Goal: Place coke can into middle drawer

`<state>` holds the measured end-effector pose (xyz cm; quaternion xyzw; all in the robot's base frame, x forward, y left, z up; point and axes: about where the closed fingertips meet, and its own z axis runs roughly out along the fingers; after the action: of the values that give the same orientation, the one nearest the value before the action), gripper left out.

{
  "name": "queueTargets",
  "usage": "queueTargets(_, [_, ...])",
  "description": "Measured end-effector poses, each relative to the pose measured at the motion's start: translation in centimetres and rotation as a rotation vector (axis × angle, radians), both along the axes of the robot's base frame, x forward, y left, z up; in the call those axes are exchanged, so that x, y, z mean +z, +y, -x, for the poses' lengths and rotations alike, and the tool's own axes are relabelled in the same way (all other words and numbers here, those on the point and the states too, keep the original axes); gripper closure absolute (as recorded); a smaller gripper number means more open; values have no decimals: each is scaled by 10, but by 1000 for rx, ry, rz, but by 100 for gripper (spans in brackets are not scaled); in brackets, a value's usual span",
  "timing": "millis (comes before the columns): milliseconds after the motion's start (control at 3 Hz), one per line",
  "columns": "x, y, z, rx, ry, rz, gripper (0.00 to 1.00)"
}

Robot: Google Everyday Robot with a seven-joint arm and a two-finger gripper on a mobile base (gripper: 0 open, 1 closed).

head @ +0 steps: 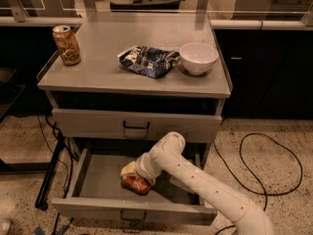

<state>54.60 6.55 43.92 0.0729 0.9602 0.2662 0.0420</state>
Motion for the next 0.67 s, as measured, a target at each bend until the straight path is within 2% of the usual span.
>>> queueTargets(667, [-32,-14,-10,-71,59,63,100])
